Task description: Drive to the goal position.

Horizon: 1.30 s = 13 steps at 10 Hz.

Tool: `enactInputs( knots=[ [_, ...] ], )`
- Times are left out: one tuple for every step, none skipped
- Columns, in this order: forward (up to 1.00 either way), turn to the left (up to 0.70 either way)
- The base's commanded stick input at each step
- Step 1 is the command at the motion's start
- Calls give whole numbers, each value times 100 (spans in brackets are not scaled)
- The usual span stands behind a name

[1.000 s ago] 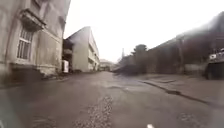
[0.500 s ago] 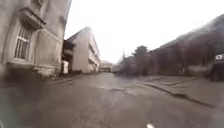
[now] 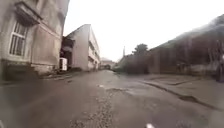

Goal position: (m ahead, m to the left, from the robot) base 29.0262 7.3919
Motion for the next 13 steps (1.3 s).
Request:
enactInputs(
  knots=[
    [50,8],
    [50,8],
    [50,8],
    [50,8],
    [50,8],
    [50,8],
    [50,8],
    [50,8],
    [50,8],
    [50,8],
    [50,8],
    [50,8],
    [50,8]
  ],
)
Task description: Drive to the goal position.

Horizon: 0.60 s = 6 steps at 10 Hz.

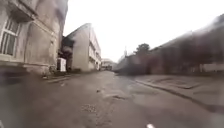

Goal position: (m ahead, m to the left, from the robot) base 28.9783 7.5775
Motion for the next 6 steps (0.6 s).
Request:
enactInputs(
  knots=[
    [50,8],
    [50,8],
    [50,8],
    [50,8],
    [50,8],
    [50,8]
  ],
)
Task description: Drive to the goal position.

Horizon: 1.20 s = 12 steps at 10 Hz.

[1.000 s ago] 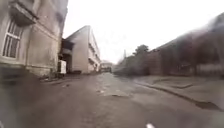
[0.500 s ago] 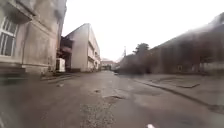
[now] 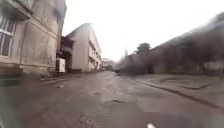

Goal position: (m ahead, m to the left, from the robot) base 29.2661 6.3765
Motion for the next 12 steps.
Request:
enactInputs(
  knots=[
    [50,8],
    [50,8],
    [50,8],
    [50,8],
    [50,8],
    [50,8],
    [50,8],
    [50,8],
    [50,8],
    [50,8],
    [50,8],
    [50,8]
  ],
)
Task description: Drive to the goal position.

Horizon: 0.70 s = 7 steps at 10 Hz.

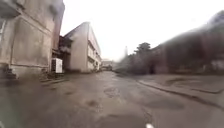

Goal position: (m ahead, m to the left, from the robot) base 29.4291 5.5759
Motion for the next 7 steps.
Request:
enactInputs(
  knots=[
    [50,8],
    [50,8],
    [50,8],
    [50,8],
    [50,8],
    [50,8],
    [50,8]
  ],
)
